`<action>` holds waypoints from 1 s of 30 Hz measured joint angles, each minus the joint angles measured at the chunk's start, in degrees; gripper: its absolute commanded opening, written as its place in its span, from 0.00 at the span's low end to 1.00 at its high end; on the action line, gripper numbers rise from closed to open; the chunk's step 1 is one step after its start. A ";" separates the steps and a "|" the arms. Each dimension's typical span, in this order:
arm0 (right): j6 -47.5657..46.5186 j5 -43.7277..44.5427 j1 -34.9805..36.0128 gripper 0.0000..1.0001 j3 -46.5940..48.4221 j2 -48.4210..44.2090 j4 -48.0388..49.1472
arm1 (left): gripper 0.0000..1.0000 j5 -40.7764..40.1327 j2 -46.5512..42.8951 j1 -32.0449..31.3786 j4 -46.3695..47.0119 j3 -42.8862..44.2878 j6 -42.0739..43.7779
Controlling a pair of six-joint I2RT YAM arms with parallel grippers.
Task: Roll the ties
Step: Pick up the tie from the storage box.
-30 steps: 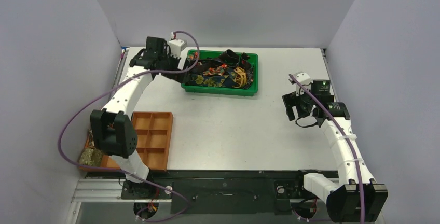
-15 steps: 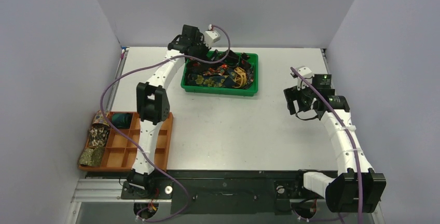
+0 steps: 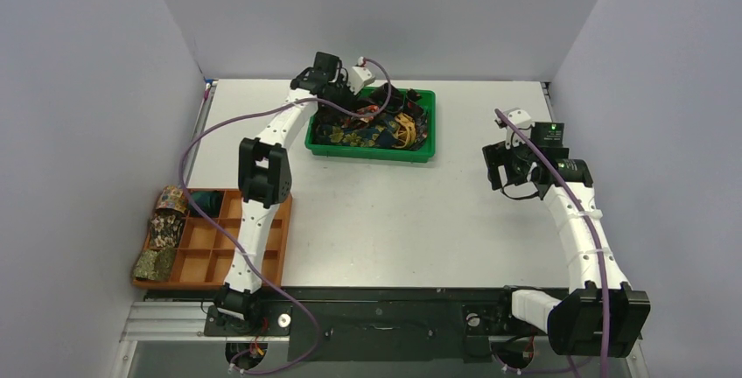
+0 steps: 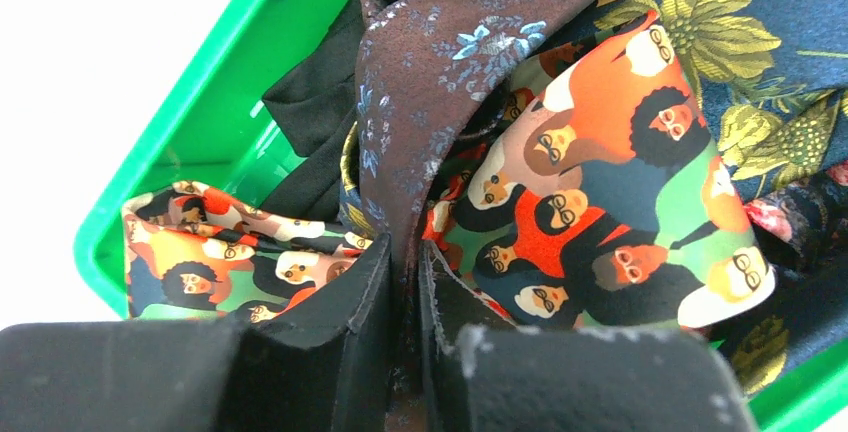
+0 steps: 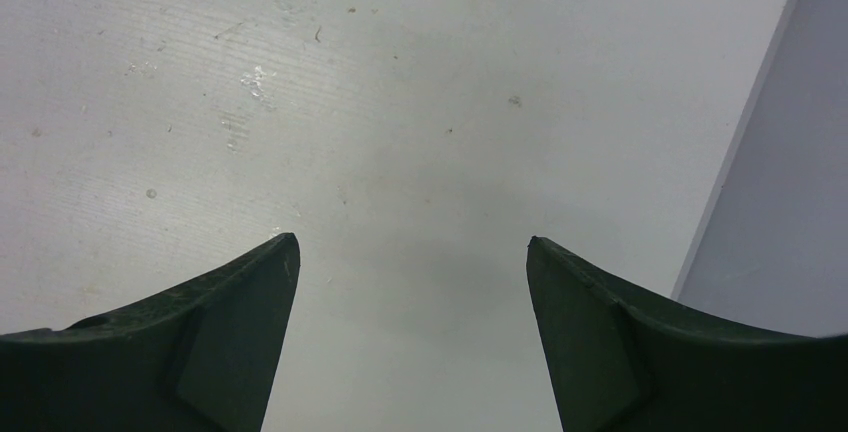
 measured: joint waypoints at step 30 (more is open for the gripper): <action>0.33 -1.62 0.00 0.79 1.01 -0.09 0.07 | 0.26 -0.98 -17.97 -0.15 -0.07 -15.85 -2.75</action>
